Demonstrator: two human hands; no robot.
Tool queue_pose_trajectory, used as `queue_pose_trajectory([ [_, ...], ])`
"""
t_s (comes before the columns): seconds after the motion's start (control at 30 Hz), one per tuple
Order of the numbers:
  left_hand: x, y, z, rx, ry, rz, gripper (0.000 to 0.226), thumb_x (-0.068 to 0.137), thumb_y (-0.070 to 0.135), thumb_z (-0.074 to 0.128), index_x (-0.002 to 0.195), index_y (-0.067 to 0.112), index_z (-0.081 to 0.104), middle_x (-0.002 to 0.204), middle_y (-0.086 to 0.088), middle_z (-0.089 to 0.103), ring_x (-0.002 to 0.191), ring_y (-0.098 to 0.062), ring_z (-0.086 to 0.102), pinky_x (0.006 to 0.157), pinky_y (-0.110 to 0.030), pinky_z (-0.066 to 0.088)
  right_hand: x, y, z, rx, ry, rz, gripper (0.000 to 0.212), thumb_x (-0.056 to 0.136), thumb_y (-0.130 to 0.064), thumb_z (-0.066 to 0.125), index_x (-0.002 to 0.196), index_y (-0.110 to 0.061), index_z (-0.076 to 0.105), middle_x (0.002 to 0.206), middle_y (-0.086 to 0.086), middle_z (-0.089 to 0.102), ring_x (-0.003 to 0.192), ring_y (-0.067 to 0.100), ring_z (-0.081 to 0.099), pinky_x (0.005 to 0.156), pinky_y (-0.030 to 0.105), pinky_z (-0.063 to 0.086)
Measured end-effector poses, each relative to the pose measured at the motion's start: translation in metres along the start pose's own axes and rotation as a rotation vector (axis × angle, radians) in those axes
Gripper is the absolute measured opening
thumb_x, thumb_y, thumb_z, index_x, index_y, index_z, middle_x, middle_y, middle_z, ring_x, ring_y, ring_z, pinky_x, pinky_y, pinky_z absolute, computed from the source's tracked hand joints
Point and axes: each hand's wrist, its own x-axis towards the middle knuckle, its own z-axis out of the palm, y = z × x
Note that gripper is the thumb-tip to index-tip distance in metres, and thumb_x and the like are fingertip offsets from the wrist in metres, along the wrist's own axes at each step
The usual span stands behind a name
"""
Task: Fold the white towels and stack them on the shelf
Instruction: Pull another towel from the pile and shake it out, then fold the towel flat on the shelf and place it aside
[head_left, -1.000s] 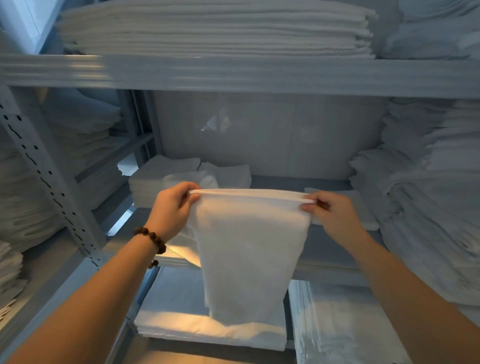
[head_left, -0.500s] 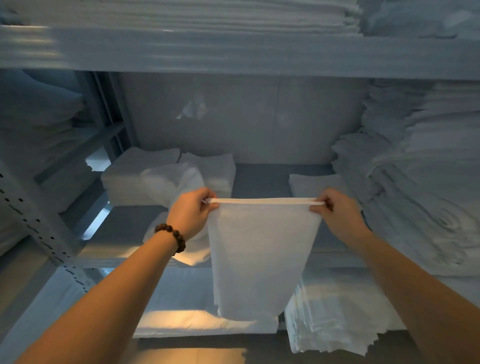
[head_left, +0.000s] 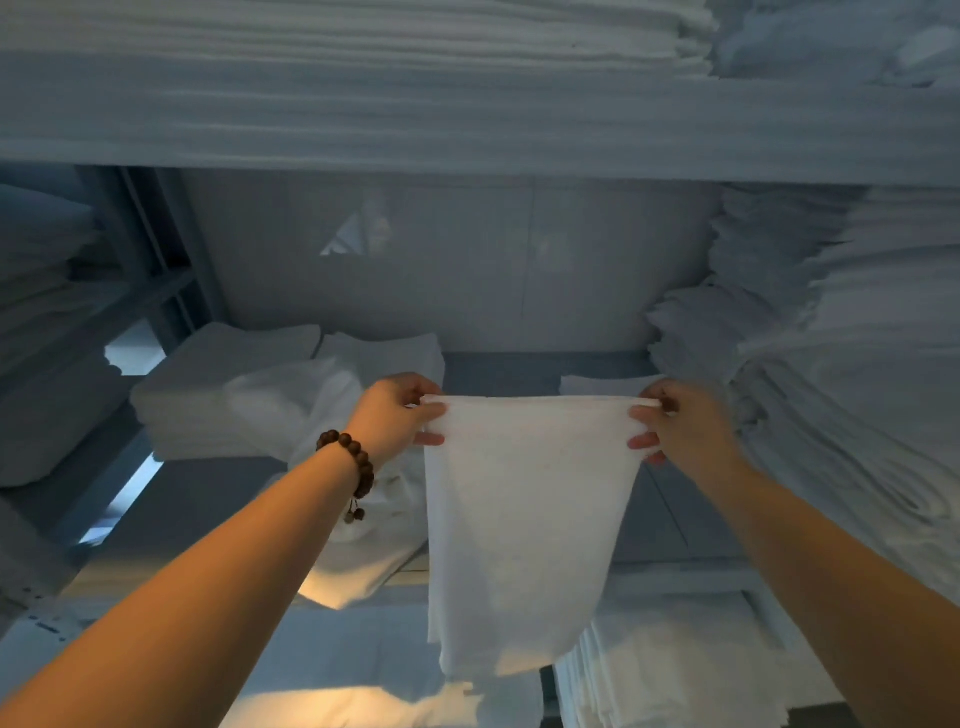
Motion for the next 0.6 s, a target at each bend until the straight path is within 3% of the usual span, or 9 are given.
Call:
queue_pose_trajectory([
  [0.13, 0.039, 0.003, 0.014, 0.018, 0.051, 0.010, 0.009, 0.084, 0.003, 0.065, 0.085, 0.012, 0.063, 0.092, -0.010, 0.057, 0.088, -0.028, 0.063, 0.073, -0.038, 0.059, 0.049, 0.004, 0.003, 0.268, -0.080, 0.193, 0.009, 0.095, -0.010, 0.050, 0.089, -0.016, 0.051, 0.079, 0.002, 0.059, 0.041, 0.015, 0.059, 0.037, 0.019, 0.044],
  [0.23, 0.071, -0.001, 0.025, 0.034, 0.084, 0.031, 0.015, 0.085, 0.002, 0.063, 0.079, 0.015, 0.061, 0.085, -0.006, 0.056, 0.086, -0.028, 0.062, 0.078, -0.043, 0.057, 0.088, 0.015, 0.008, 0.175, -0.083, 0.104, 0.009, 0.094, -0.007, 0.053, 0.096, -0.013, 0.047, 0.080, 0.002, 0.058, 0.037, 0.007, 0.059, 0.040, 0.022, 0.047],
  [0.37, 0.113, -0.018, 0.036, 0.060, 0.144, 0.060, 0.003, 0.087, 0.003, 0.061, 0.087, 0.006, 0.061, 0.091, -0.012, 0.057, 0.088, -0.028, 0.062, 0.068, -0.031, 0.059, 0.135, 0.030, 0.024, 0.067, -0.090, -0.016, 0.013, 0.094, -0.006, 0.052, 0.086, -0.017, 0.049, 0.094, 0.010, 0.060, 0.053, 0.020, 0.063, 0.053, 0.031, 0.052],
  [0.5, 0.155, -0.042, 0.043, 0.187, 0.142, 0.092, 0.008, 0.090, 0.006, 0.058, 0.098, 0.004, 0.058, 0.097, -0.015, 0.055, 0.083, -0.023, 0.062, 0.058, -0.018, 0.055, 0.182, 0.047, 0.048, -0.013, -0.092, -0.047, 0.020, 0.094, -0.003, 0.050, 0.081, -0.018, 0.050, 0.101, 0.018, 0.058, 0.052, 0.024, 0.065, 0.052, 0.033, 0.056],
  [0.6, 0.195, -0.070, 0.049, 0.265, 0.151, 0.108, 0.010, 0.091, 0.006, 0.056, 0.100, 0.002, 0.058, 0.096, -0.012, 0.053, 0.084, -0.023, 0.060, 0.054, -0.015, 0.053, 0.218, 0.065, 0.073, -0.046, -0.091, -0.062, 0.028, 0.091, -0.002, 0.054, 0.073, -0.021, 0.048, 0.102, 0.023, 0.057, 0.074, 0.042, 0.067, 0.069, 0.054, 0.057],
])
